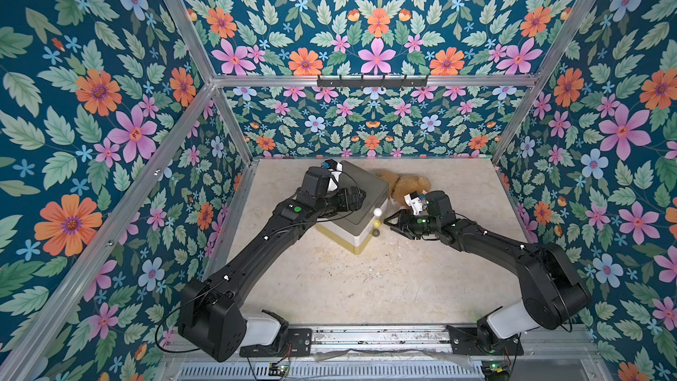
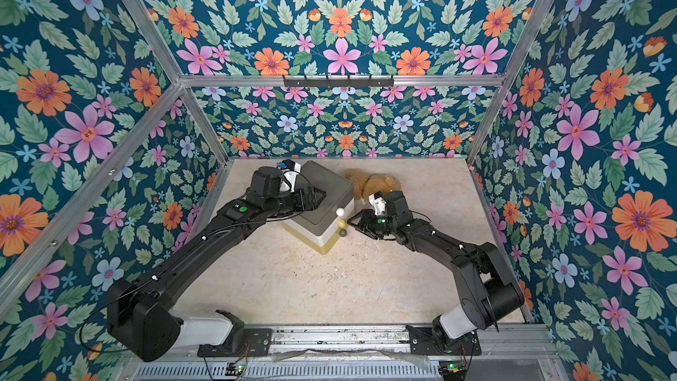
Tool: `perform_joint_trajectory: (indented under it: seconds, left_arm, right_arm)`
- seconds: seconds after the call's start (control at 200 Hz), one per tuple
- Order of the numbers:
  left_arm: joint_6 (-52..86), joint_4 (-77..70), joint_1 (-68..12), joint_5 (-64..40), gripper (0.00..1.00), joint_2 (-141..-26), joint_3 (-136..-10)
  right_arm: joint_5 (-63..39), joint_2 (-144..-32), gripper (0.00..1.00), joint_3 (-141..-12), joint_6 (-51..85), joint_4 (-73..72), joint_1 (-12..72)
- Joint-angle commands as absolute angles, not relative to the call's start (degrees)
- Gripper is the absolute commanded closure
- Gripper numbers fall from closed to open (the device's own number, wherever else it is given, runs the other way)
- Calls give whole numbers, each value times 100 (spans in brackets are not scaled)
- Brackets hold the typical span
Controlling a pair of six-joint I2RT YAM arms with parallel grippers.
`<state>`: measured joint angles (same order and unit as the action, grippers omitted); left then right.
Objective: Take the keys out of the drawer
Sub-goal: Close the drawer in the storage box, then open the drawer in the storage box.
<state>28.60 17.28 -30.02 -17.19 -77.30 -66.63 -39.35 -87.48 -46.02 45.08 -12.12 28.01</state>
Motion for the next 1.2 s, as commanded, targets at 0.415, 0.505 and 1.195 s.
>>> perform_joint_trajectory:
  seconds: [0.415, 0.505, 1.195]
  left_arm:
    - [2975, 2145, -3005, -1701, 1, -7704, -6628]
    - [2978, 2153, -3004, -1697, 1, -7708, -6642]
    - [2962, 2206, -3000, -1684, 1, -7740, -6628]
  right_arm:
    - [-4632, -9537, 48, -4649, 4762, -2857, 2795]
    - [-4599, -9700, 48, -4631, 4781, -2883, 2790]
    - [-4614, -10096, 53, -4791, 5176, -3379, 2999]
